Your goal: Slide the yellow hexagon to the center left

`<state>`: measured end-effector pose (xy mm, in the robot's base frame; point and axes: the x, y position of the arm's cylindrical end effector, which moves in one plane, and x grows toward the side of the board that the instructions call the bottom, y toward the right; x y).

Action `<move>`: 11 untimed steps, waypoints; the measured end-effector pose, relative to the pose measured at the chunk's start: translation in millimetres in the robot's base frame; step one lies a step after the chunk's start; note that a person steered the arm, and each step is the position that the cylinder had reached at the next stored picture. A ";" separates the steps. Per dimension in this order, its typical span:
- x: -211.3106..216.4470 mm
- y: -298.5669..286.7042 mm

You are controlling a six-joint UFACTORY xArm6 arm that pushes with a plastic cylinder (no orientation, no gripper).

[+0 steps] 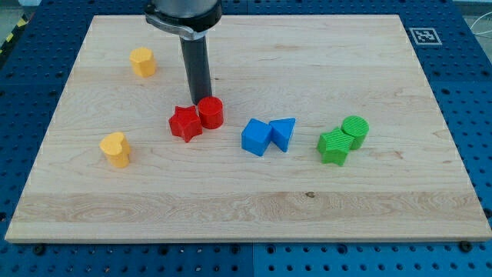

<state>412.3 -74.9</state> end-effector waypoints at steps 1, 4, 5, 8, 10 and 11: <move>3.2 -0.1; -67.4 -6.0; -90.9 -20.9; -109.8 -82.2; -102.4 -109.1; -94.8 -118.4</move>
<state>317.5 -193.2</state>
